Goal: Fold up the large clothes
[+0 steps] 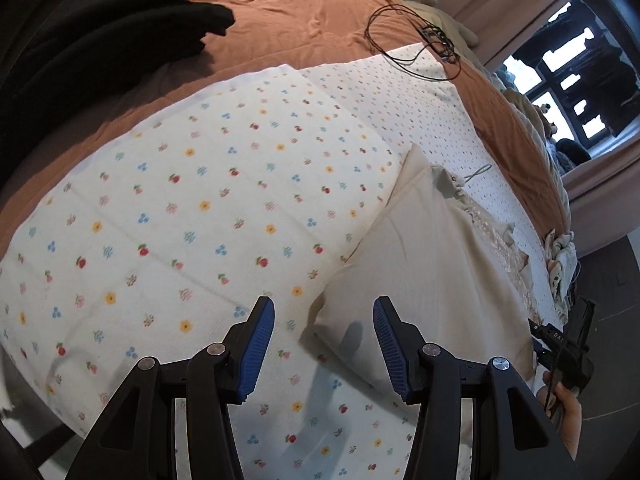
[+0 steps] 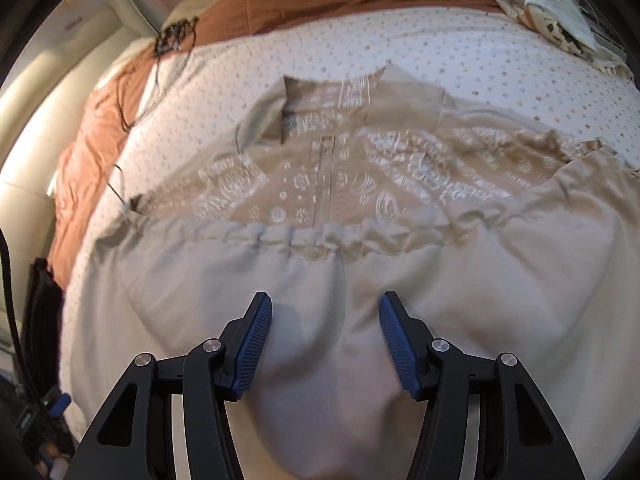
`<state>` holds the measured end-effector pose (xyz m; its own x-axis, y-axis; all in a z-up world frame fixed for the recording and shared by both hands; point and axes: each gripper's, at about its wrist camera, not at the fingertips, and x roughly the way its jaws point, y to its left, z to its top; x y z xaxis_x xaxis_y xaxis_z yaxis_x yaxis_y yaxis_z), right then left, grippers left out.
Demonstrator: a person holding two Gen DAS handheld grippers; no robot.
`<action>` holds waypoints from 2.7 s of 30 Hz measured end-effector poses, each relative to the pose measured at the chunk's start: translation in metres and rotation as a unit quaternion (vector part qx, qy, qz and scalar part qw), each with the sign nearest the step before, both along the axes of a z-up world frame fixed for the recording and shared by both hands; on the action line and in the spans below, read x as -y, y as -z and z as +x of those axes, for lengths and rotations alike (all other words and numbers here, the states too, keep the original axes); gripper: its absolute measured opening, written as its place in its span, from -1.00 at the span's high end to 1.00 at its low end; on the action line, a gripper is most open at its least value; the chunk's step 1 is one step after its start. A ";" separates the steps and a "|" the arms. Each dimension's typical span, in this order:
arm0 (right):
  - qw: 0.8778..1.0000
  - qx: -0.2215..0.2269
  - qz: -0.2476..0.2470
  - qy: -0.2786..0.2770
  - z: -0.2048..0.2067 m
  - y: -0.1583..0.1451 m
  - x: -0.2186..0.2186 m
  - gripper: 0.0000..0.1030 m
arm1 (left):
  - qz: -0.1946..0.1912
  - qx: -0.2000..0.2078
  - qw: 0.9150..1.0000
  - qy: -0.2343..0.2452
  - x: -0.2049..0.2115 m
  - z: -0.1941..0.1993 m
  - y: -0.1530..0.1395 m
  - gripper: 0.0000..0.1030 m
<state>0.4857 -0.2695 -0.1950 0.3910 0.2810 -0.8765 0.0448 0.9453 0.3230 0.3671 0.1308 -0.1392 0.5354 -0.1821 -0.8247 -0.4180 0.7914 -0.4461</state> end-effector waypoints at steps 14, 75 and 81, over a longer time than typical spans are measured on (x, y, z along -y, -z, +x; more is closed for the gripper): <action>0.999 0.035 -0.013 -0.016 0.044 -0.010 0.007 0.94 | -0.011 -0.022 1.000 -0.001 -0.003 -0.004 0.014 -0.03; 0.991 0.039 0.124 -0.012 -0.194 -0.003 -0.003 0.16 | -0.256 0.118 0.957 0.073 0.090 0.067 -0.088 0.72; 0.986 0.023 0.164 0.008 -0.187 0.021 0.007 0.23 | -0.272 0.135 0.946 0.118 0.133 0.077 -0.123 0.72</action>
